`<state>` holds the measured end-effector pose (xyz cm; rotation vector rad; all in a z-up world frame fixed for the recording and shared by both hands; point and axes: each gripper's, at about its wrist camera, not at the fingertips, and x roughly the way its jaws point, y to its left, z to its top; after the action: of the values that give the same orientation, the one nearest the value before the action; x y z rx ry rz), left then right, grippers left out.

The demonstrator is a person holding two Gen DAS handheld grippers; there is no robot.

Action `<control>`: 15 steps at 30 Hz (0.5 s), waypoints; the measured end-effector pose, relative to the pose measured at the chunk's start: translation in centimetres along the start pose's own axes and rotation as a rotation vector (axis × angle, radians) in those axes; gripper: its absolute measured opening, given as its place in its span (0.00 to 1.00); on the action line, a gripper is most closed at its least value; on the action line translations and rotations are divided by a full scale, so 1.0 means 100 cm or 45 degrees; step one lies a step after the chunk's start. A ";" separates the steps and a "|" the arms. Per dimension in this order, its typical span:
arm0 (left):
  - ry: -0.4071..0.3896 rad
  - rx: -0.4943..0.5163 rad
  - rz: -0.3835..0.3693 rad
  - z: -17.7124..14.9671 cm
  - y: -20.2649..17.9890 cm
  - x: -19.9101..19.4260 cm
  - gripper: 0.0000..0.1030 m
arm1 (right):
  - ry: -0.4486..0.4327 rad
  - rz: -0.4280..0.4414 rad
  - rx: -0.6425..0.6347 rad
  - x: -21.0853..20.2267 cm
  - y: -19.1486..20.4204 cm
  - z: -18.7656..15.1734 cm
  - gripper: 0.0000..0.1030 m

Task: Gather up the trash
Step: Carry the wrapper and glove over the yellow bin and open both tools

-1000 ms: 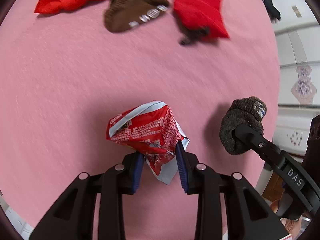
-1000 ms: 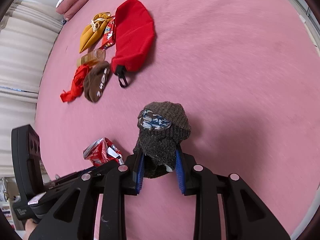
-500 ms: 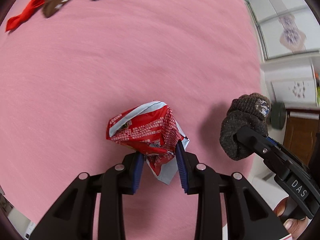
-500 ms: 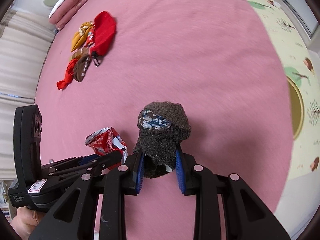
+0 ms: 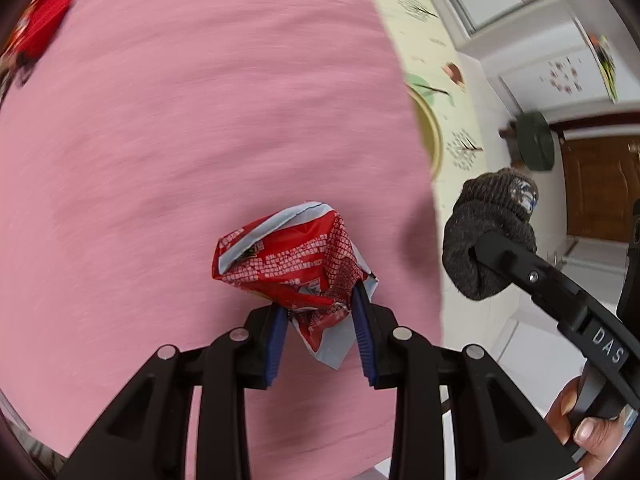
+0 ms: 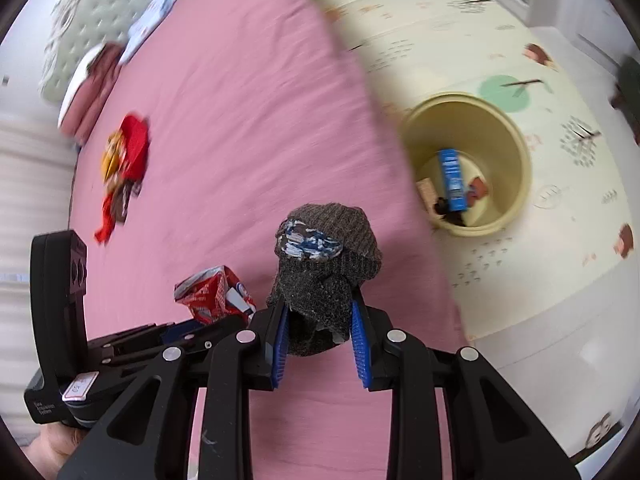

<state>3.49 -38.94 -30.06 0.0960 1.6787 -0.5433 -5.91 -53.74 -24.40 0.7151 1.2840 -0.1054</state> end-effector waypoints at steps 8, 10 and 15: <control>0.015 0.144 -0.046 0.011 -0.065 0.009 0.30 | -0.103 -0.042 0.123 -0.031 -0.066 0.028 0.26; 0.009 0.181 -0.049 0.025 -0.086 0.015 0.30 | -0.124 -0.043 0.141 -0.038 -0.078 0.038 0.26; -0.019 0.276 -0.090 0.053 -0.116 0.009 0.30 | -0.179 -0.054 0.155 -0.053 -0.098 0.068 0.26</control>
<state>3.91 -51.56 -27.92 0.1899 1.6093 -0.7770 -6.30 -66.69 -23.13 0.7712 1.1655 -0.2663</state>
